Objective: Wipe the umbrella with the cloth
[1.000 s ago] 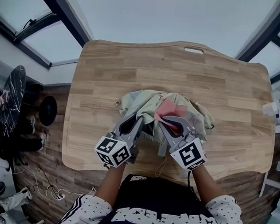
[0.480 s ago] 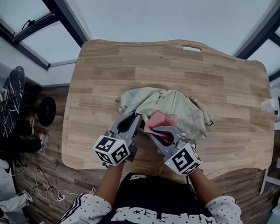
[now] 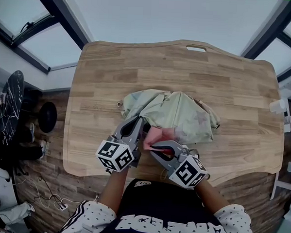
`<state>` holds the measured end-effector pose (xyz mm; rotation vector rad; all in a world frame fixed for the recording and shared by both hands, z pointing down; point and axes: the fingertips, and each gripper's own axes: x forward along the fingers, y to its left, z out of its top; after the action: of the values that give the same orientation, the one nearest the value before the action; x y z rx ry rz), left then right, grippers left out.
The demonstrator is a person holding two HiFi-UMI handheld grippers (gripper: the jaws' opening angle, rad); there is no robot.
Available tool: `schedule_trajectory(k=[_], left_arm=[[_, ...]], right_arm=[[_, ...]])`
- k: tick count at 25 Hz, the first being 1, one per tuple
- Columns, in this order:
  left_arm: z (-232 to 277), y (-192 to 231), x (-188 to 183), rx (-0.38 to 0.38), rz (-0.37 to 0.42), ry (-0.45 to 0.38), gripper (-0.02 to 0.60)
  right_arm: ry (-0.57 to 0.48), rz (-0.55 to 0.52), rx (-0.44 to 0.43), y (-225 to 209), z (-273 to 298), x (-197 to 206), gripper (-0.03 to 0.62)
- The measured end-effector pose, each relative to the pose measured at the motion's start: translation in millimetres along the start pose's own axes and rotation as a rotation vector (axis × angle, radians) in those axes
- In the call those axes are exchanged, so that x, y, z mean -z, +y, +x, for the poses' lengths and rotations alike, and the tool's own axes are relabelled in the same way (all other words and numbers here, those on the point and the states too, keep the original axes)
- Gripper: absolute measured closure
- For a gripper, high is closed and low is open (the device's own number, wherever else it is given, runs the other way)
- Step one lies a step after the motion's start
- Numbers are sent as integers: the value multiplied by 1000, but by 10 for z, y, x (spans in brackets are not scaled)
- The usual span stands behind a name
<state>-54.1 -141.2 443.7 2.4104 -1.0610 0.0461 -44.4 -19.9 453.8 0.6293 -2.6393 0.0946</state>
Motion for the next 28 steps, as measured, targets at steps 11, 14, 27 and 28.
schedule_trajectory(k=[11, 14, 27, 28], left_arm=[[15, -7, 32, -1, 7, 6, 581], [28, -32, 28, 2, 6, 6, 581], [25, -57, 36, -1, -5, 8, 581], [25, -54, 37, -2, -5, 8, 581]], right_arm=[[-191, -251, 300, -831, -983, -718, 568], [-166, -280, 396, -1155, -1190, -722, 568], [52, -284, 329, -1294, -1018, -34, 568], [70, -274, 307, -1228, -995, 57, 568]])
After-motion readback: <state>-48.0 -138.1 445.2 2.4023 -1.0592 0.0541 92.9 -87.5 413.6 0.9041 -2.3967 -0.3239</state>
